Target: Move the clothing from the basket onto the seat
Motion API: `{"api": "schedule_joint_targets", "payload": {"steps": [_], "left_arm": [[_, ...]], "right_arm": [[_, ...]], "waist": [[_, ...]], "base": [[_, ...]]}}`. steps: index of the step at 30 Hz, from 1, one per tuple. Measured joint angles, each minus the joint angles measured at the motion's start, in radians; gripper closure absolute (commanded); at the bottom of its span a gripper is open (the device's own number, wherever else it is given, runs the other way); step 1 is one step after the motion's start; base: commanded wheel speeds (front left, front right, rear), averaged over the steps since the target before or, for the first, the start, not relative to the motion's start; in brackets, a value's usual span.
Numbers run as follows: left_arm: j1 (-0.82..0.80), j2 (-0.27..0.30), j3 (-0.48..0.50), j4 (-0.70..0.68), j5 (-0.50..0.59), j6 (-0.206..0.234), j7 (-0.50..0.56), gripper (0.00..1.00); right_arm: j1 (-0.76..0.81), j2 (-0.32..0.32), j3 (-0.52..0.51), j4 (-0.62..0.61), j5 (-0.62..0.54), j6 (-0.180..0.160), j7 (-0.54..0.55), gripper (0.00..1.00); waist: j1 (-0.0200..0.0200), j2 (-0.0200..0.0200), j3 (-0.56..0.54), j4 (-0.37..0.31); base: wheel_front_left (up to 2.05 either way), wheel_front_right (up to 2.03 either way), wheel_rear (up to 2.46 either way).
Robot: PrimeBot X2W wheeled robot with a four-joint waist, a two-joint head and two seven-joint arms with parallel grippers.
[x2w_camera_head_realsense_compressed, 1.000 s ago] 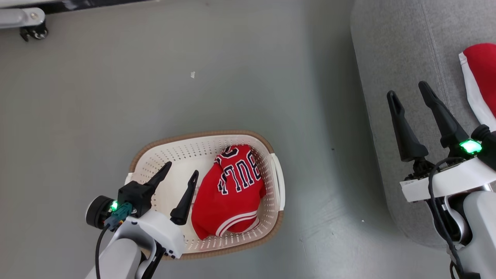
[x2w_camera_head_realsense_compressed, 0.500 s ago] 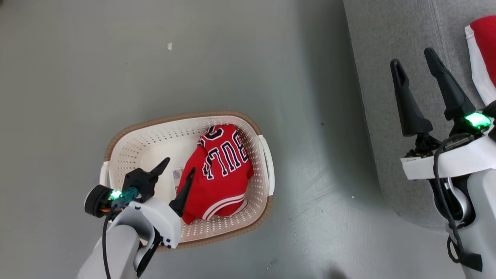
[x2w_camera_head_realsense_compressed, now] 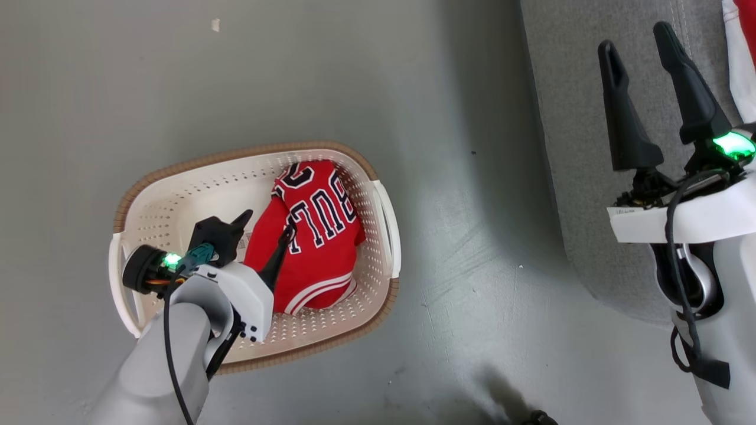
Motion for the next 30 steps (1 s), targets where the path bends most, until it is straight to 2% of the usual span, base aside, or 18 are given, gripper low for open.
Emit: {"api": "schedule_joint_targets", "payload": {"steps": [13,30], "left_arm": [[-0.083,0.009,-0.031,0.129,0.042,0.000,0.053,0.00],[-0.175,0.025,-0.043,0.276,0.053,-0.001,0.132,0.00]], "right_arm": [[-0.033,0.053,0.022,-0.006,0.000,0.000,0.000,0.00],[-0.088,0.076,0.056,-0.007,0.000,0.000,0.000,0.00]], "waist": [[0.0000,0.0000,0.078,-0.056],[-0.0001,0.0000,0.142,-0.133]], "base": [[0.00,0.00,0.00],[0.00,0.00,0.00]]}}
